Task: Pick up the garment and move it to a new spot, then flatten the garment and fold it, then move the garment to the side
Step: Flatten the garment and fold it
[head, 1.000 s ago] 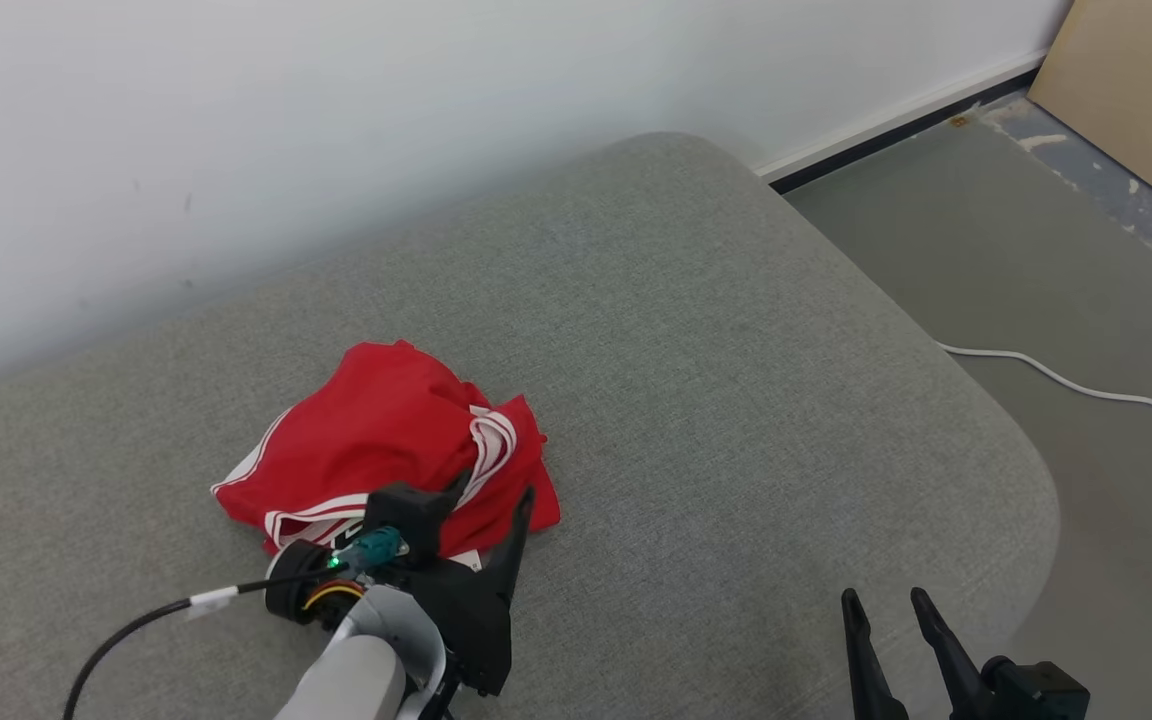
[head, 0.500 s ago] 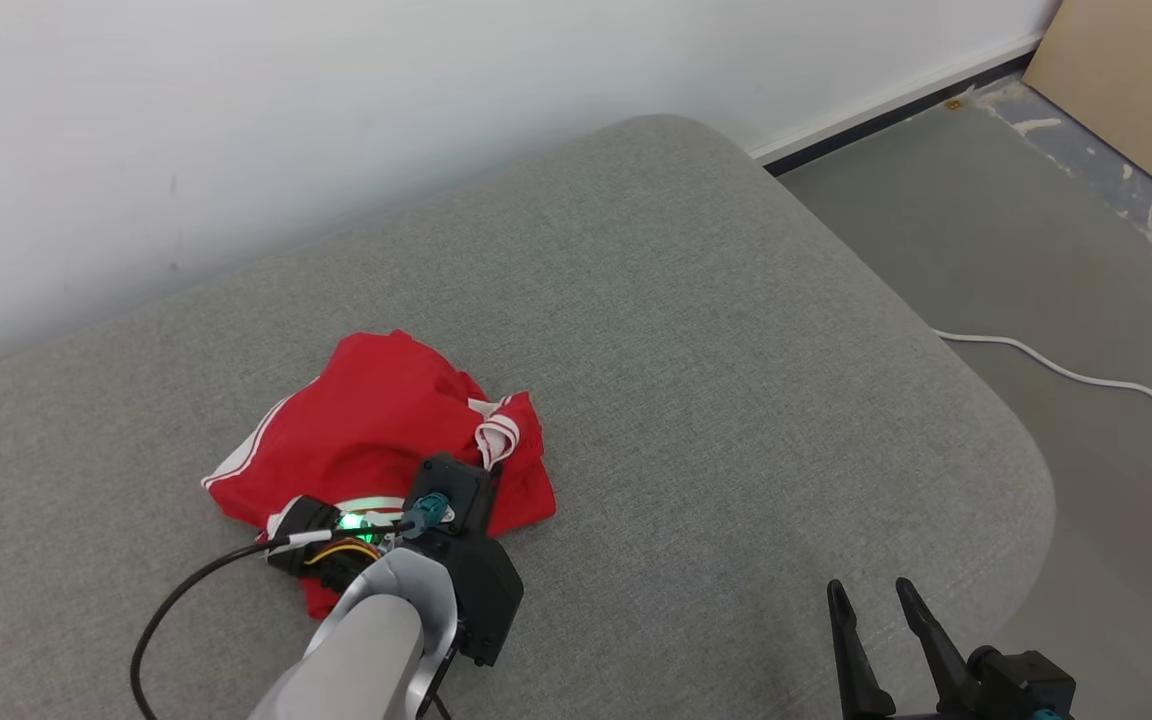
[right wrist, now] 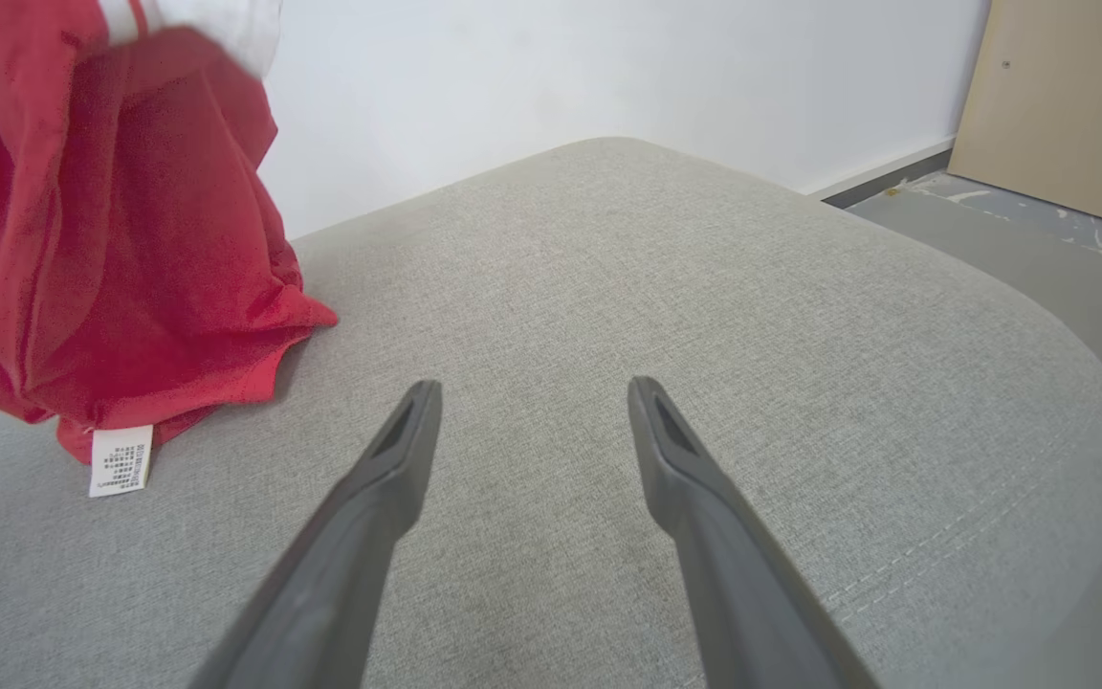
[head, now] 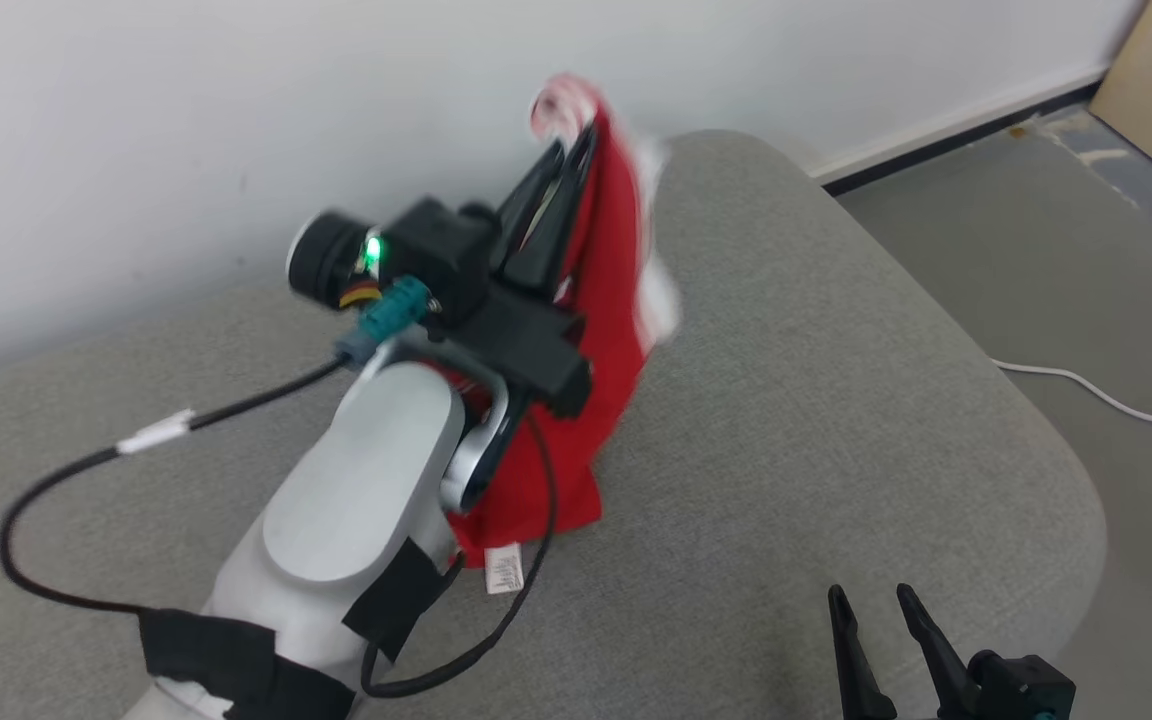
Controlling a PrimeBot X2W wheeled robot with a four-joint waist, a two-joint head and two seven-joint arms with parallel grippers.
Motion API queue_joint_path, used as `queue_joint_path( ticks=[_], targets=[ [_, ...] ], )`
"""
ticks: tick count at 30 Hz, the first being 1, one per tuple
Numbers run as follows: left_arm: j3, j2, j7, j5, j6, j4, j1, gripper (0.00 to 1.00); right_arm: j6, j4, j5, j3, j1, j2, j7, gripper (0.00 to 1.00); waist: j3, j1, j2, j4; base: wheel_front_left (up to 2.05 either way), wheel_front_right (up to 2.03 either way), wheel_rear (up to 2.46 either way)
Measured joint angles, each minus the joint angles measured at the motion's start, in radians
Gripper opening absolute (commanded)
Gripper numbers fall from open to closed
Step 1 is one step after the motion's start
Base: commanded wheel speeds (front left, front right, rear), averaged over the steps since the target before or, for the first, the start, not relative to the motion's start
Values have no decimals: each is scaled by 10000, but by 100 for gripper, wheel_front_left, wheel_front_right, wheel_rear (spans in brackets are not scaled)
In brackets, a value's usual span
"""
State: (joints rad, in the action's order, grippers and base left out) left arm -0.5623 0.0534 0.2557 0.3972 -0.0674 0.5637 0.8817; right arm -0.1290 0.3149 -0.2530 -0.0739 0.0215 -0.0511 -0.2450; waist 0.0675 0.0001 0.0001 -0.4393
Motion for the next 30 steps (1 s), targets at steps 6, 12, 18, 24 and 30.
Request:
queue_joint_path(
  ticks=[6,12,18,24,30],
  targets=[
    [297,-31,67,1308,261,-2500,199,0,0,-31,98,222,193,2,73,100,-207,-1,0,553,0,0,0],
    [1206,548,-4,2403,867,-3655,-2536,0,0,-167,96,251,420,0,161,100,-376,-1,0,1379,0,0,0],
    [1998,1496,-59,3252,1377,-2489,-6004,0,0,-305,96,140,467,6,265,100,-452,-1,-1,2340,0,0,0],
    [2715,1158,40,3643,1116,-1066,-6630,0,0,-500,186,61,442,6,424,100,-433,-1,-1,3141,0,0,0],
    [3942,727,67,3292,988,-700,-6836,100,0,-665,336,31,426,-65,755,100,-346,0,0,3498,0,0,0]
  ],
)
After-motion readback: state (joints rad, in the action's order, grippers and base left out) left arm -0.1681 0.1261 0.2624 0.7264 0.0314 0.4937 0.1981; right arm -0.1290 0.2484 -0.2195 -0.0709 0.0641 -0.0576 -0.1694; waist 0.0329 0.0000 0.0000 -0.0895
